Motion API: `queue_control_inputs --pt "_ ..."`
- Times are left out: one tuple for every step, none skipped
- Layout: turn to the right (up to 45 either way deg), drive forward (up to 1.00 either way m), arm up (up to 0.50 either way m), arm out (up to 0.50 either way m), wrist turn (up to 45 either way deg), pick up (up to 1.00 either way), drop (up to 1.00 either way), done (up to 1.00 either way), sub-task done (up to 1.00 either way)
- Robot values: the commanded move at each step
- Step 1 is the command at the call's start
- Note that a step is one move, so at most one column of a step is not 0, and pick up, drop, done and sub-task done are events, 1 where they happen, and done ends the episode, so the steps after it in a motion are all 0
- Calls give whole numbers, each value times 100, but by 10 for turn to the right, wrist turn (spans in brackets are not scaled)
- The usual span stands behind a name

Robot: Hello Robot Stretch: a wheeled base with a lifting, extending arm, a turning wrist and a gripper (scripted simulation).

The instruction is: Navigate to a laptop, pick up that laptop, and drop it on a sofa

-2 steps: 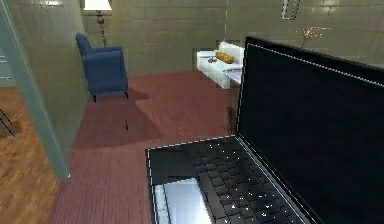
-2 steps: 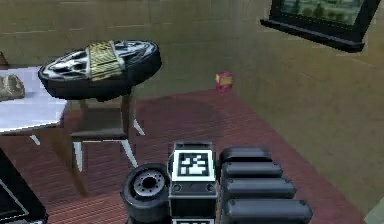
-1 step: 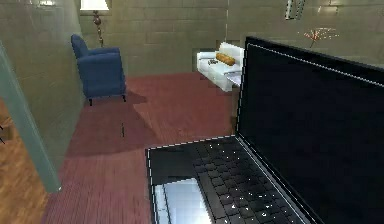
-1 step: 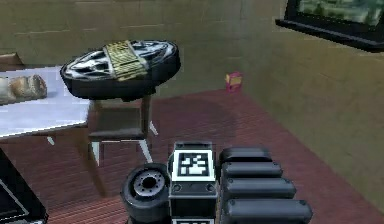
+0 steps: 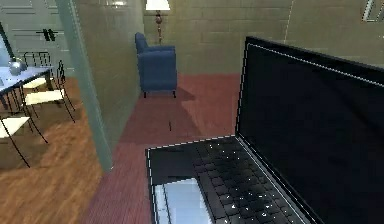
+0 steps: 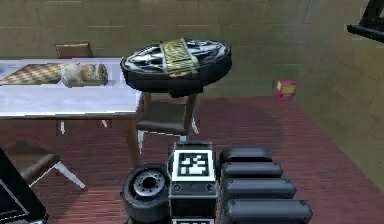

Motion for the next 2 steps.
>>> queue_control_inputs --pt "0 100 0 0 0 0 0 0 0" --pt "-60 0 0 0 0 0 0 0 0"
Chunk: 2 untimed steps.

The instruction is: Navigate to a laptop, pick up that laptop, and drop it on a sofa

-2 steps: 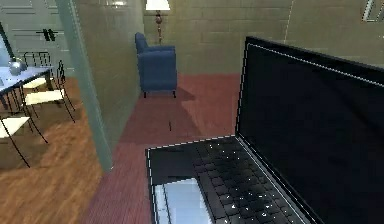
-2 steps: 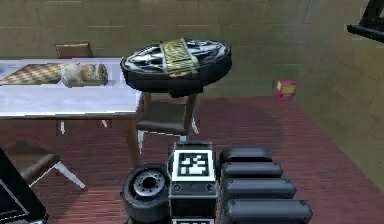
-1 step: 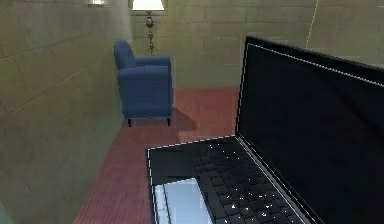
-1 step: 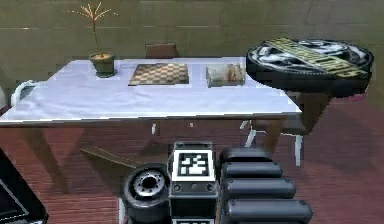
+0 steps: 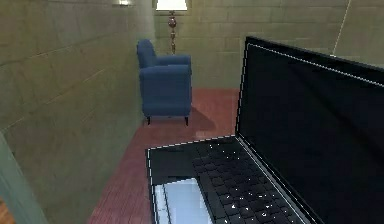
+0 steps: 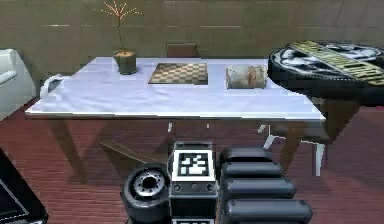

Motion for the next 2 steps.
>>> queue_control_inputs --pt "0 50 0 0 0 0 0 0 0" --pt "210 0 0 0 0 0 0 0 0"
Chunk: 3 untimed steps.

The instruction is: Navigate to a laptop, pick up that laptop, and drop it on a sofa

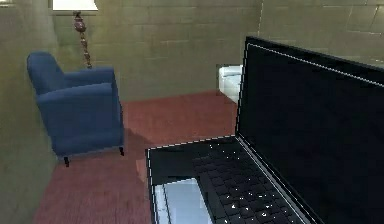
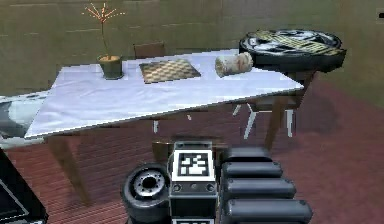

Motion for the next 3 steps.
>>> queue_control_inputs --pt "0 60 0 0 0 0 0 0 0" --pt "60 0 0 0 0 0 0 0 0" --pt "0 100 0 0 0 0 0 0 0"
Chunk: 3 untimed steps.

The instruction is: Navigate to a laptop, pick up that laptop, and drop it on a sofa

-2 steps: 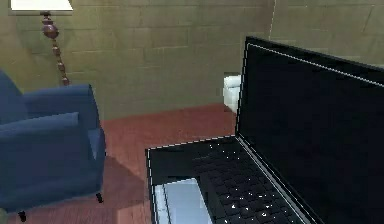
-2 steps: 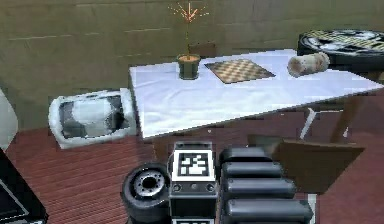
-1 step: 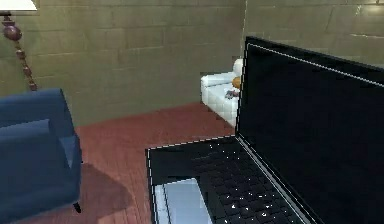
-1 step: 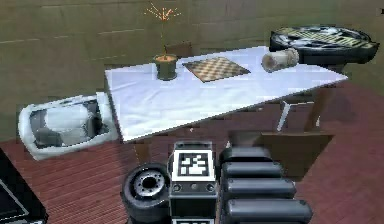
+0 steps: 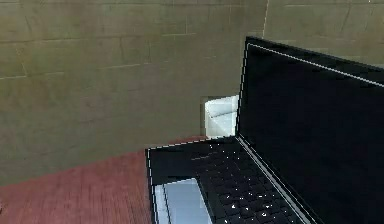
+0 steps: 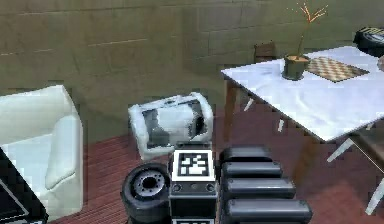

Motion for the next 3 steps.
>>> queue_control_inputs --pt "0 100 0 0 0 0 0 0 0" --pt "150 0 0 0 0 0 0 0 0" --pt "0 20 0 0 0 0 0 0 0"
